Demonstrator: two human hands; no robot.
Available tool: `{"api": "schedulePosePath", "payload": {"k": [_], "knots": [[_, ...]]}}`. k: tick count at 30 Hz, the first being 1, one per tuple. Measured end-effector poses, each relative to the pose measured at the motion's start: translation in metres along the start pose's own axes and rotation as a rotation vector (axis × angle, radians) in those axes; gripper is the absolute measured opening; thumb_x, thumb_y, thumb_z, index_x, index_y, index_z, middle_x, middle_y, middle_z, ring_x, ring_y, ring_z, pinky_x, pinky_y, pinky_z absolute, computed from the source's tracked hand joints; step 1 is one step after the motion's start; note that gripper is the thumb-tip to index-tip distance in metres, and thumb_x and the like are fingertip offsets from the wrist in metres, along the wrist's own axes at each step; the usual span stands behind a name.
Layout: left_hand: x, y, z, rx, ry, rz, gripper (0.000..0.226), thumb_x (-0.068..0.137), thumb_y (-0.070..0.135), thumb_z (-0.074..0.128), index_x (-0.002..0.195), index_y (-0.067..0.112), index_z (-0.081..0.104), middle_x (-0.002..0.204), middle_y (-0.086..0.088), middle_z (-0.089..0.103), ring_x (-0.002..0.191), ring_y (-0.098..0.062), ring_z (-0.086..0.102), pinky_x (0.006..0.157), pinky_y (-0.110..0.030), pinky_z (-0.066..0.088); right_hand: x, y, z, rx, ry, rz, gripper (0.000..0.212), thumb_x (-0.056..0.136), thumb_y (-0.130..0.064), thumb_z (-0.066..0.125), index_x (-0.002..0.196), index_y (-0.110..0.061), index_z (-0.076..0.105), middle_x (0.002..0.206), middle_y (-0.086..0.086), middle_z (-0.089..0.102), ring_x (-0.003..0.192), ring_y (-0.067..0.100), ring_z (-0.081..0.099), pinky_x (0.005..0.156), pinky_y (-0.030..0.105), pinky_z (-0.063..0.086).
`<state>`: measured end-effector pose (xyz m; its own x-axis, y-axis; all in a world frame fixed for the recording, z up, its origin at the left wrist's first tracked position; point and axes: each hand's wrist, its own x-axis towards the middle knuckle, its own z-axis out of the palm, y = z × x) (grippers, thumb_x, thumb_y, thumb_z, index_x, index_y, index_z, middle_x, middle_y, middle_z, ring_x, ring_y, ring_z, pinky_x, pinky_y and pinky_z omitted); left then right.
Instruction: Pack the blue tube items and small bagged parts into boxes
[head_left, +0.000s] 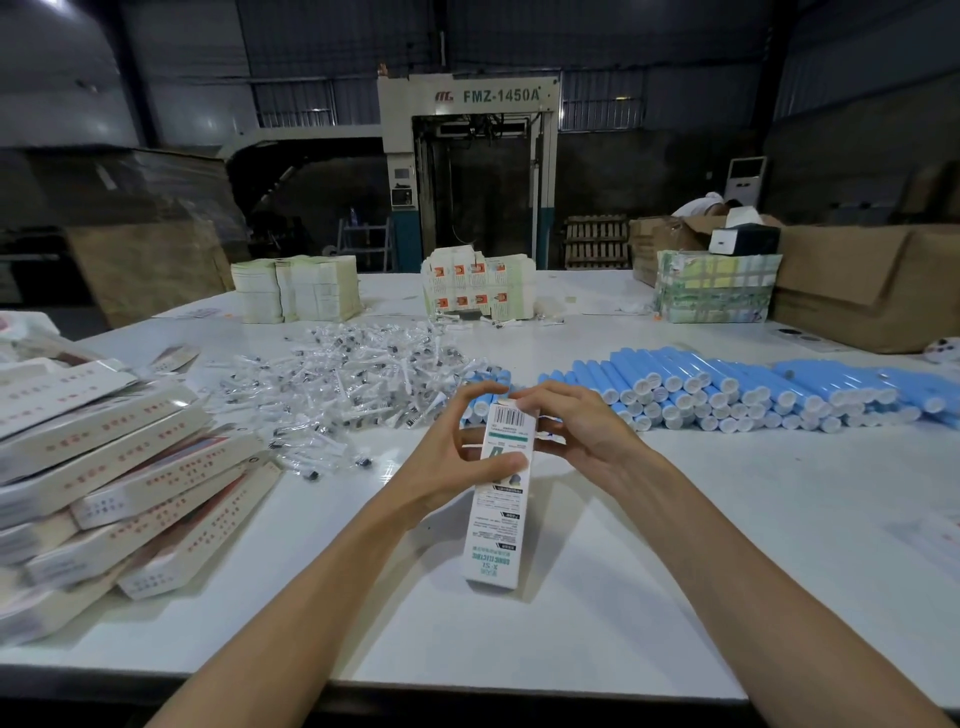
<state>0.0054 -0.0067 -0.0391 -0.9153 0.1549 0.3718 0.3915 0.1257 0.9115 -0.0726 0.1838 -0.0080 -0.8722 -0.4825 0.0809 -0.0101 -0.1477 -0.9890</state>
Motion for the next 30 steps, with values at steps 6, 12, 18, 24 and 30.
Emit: {"api": "schedulePosePath", "payload": {"k": [6, 12, 18, 24, 30], "knots": [[0.002, -0.003, -0.001, 0.020, -0.044, -0.018, 0.076, 0.091, 0.011, 0.087, 0.145, 0.046, 0.047, 0.113, -0.013, 0.081, 0.108, -0.030, 0.077, 0.089, -0.041, 0.066, 0.000, -0.002, -0.004, 0.008, -0.003, 0.097, 0.017, 0.082, -0.019, 0.079, 0.097, -0.010, 0.081, 0.104, 0.018, 0.077, 0.093, 0.023, 0.073, 0.091, 0.042, 0.059], [0.004, -0.007, -0.001, 0.033, -0.052, -0.011, 0.080, 0.086, 0.020, 0.092, 0.148, 0.041, 0.046, 0.115, -0.012, 0.081, 0.110, -0.030, 0.076, 0.086, -0.040, 0.066, -0.002, -0.002, 0.002, -0.074, -0.001, 0.051, 0.006, 0.087, -0.014, 0.077, 0.082, -0.015, 0.078, 0.097, 0.018, 0.078, 0.087, 0.022, 0.075, 0.076, 0.035, 0.063], [0.008, -0.012, -0.001, 0.047, -0.023, -0.011, 0.081, 0.083, 0.036, 0.096, 0.148, 0.040, 0.048, 0.117, -0.008, 0.081, 0.112, -0.025, 0.077, 0.084, -0.035, 0.064, -0.008, -0.004, 0.000, -0.148, -0.051, -0.064, 0.008, 0.091, -0.014, 0.074, 0.085, -0.011, 0.078, 0.091, 0.017, 0.076, 0.086, 0.024, 0.074, 0.073, 0.033, 0.058], [0.007, -0.013, -0.003, 0.041, -0.004, -0.028, 0.078, 0.081, 0.036, 0.096, 0.143, 0.040, 0.048, 0.113, -0.010, 0.082, 0.100, -0.026, 0.080, 0.079, -0.033, 0.064, -0.007, -0.004, 0.002, -0.143, -0.018, -0.075, 0.012, 0.089, -0.013, 0.075, 0.086, -0.003, 0.081, 0.098, 0.025, 0.076, 0.087, 0.026, 0.072, 0.079, 0.034, 0.057], [0.009, -0.015, -0.003, 0.063, 0.027, -0.049, 0.075, 0.079, 0.038, 0.097, 0.139, 0.037, 0.052, 0.110, -0.008, 0.082, 0.092, -0.027, 0.081, 0.076, -0.034, 0.064, -0.007, 0.000, 0.006, -0.181, 0.119, -0.119, 0.011, 0.089, -0.011, 0.077, 0.081, -0.007, 0.084, 0.089, 0.025, 0.077, 0.082, 0.028, 0.065, 0.081, 0.043, 0.052]]}}
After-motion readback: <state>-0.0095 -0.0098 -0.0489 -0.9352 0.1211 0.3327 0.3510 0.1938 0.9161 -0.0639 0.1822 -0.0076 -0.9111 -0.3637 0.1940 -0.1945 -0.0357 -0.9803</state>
